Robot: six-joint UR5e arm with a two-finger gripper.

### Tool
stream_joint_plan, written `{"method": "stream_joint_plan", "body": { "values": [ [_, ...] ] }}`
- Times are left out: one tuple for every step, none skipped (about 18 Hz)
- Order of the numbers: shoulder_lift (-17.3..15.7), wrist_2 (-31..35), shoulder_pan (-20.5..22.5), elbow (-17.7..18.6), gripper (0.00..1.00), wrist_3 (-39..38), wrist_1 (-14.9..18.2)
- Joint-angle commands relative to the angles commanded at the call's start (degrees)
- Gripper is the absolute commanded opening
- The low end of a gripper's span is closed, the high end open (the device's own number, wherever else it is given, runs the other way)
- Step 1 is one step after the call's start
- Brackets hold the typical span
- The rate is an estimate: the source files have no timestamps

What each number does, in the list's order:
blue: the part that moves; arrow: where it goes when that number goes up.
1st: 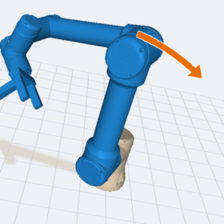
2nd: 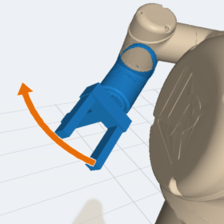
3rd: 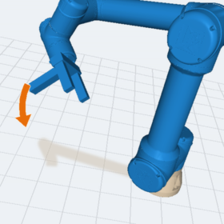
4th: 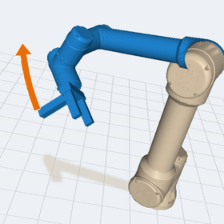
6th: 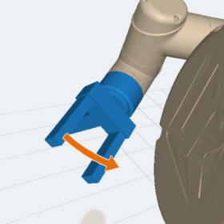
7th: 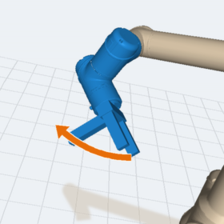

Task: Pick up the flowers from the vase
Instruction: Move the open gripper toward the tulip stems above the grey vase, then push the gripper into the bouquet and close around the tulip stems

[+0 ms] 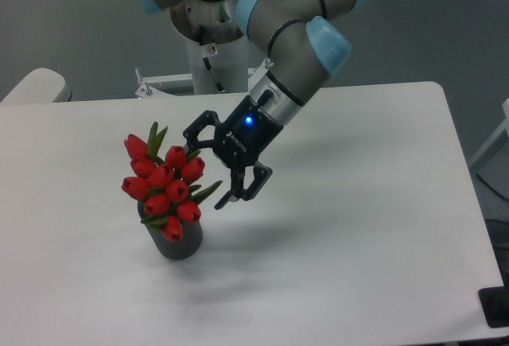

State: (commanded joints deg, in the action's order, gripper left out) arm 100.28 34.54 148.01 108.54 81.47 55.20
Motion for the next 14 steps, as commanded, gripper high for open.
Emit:
{"method": "stream_joint_plan", "body": {
  "values": [
    [0.0,0.0,0.2,-0.2,1.0,0.1,0.0],
    [0.0,0.0,0.3,-0.6,1.0,0.2,0.0],
    [0.0,0.1,0.2,-0.7,1.0,0.4,0.0],
    [-0.1,0.2,0.0,-0.6,1.0,0.5,0.0],
    [-0.2,0.4,-0.3,0.0,1.0,0.8,0.0],
    [-0.3,0.5,-0.4,0.7,1.0,1.1,0.0],
    [-0.3,0.4,-0.5,1.2,1.0,1.0,0.0],
    [-0.4,0.4,-0.7,1.4,1.0,0.5,0.0],
    [-0.4,0.4,-0.8,1.8,1.0,0.4,-0.1],
    [-0.3,0.0,-1.0,2.2,1.0,0.4,-0.1],
    [-0.3,-0.3,-1.2,2.5,1.0,0.1,0.0],
    [-0.3,-0.5,-1.2,2.8,1.0,-0.8,0.3],
    [-0.3,-0.5,-1.2,2.8,1.0,-2.4,0.3],
    [-0.4,-0.6,-1.4,2.8,1.0,-3.8,0.2]
  ]
}}
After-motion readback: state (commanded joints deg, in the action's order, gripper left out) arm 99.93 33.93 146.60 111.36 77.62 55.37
